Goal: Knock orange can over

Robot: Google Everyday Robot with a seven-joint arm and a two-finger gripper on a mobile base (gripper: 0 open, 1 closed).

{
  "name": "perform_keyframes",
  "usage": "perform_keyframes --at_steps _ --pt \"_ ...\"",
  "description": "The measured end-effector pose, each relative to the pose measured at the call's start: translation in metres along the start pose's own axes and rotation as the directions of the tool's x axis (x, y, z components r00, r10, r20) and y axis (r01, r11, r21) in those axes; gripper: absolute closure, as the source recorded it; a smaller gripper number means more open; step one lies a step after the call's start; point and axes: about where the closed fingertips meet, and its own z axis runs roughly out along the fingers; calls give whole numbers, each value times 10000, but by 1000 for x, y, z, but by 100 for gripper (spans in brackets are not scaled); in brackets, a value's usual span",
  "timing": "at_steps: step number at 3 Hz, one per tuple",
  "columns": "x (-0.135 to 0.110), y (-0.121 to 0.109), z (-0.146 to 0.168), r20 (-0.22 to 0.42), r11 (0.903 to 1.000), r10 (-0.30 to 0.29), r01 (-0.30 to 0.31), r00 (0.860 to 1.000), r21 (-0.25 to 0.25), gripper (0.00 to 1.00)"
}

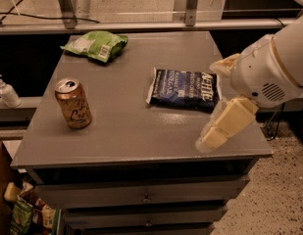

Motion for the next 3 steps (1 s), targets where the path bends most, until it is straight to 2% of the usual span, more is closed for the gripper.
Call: perform_keyframes --at_steps 1,2,3 --pt "-26 27 34 1315 9978 70 18 9913 -662 0" --pt "-45 54 58 2398 9877 475 -98 9697 -1561 0" --pt "-55 60 58 2676 9847 587 -118 9617 -1737 0"
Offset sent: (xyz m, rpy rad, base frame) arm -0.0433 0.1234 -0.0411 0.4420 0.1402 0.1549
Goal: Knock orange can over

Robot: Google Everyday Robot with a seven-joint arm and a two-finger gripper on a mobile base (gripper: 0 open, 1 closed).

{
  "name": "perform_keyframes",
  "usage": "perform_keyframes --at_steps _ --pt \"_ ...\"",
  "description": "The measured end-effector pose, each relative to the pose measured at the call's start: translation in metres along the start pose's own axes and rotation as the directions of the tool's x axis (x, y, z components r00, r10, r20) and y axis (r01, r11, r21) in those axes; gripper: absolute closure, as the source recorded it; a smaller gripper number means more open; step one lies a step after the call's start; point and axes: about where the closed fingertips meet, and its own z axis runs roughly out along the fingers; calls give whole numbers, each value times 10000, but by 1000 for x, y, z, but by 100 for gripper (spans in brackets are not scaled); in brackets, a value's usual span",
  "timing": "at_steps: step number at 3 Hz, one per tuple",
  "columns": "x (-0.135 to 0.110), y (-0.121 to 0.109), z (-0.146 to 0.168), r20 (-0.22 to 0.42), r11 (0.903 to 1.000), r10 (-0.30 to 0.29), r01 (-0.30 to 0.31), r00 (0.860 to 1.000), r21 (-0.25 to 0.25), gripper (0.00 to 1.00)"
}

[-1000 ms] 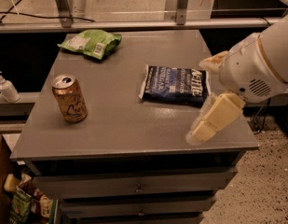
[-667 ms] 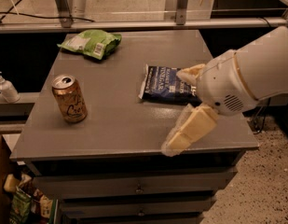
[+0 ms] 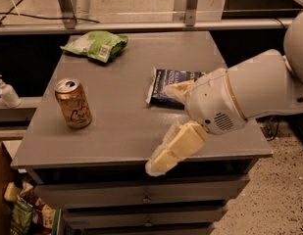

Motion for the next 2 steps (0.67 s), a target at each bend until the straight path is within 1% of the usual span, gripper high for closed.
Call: perform_keyframes --at_steps 1,2 --pt "1 0 0 -44 10000 -25 25 10000 22 0" --pt "8 3 13 335 9999 68 -73 9994 149 0"
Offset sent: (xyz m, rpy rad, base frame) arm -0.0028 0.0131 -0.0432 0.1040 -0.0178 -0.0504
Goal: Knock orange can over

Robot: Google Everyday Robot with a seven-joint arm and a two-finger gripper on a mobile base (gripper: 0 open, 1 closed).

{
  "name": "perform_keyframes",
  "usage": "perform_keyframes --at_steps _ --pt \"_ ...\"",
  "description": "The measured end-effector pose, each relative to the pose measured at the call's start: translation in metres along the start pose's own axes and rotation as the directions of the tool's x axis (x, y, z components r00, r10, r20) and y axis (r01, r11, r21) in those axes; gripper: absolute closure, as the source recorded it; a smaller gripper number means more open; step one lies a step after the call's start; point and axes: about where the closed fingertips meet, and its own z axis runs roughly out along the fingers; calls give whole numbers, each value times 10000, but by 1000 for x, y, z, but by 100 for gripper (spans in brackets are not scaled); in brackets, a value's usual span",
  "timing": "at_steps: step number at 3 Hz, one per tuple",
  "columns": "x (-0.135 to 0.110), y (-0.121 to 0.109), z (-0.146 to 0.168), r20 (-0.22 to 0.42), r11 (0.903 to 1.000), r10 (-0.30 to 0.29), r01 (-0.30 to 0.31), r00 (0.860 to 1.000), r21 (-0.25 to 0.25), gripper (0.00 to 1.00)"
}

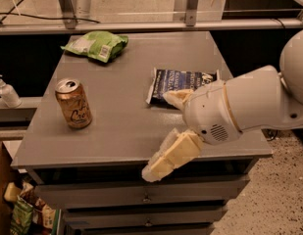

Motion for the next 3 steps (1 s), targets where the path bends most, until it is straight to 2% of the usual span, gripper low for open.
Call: perform_keyframes --at_steps 1,2,3 --pt "-2 -4 22 688 9992 -52 25 9976 389 0" --pt "-16 -26 45 1599 9937 -8 -171 9871 1106 0" --pt "-28 -44 63 2062 9901 14 -303 9785 1367 0"
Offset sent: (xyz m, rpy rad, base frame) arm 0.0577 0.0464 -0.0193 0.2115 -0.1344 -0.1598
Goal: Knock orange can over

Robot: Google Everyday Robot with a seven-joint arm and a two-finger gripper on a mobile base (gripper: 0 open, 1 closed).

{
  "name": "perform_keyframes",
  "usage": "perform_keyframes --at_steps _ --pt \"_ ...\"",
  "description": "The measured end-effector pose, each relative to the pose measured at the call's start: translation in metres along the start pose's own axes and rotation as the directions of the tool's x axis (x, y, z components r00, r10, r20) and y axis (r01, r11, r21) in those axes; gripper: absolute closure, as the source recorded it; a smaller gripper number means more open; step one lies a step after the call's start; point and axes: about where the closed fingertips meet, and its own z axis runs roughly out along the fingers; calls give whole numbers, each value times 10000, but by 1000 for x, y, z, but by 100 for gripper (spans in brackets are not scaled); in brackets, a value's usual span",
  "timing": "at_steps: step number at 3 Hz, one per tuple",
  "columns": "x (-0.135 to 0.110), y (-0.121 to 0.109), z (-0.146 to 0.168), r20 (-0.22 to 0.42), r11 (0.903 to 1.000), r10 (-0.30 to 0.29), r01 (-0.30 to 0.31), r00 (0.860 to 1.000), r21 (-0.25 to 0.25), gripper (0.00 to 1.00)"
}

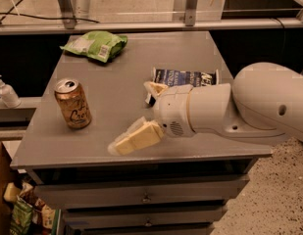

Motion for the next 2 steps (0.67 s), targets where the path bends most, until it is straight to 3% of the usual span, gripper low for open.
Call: perform_keyframes --at_steps 2 --pt "-29 -23 62 1083 10000 9 -6 9941 -27 0"
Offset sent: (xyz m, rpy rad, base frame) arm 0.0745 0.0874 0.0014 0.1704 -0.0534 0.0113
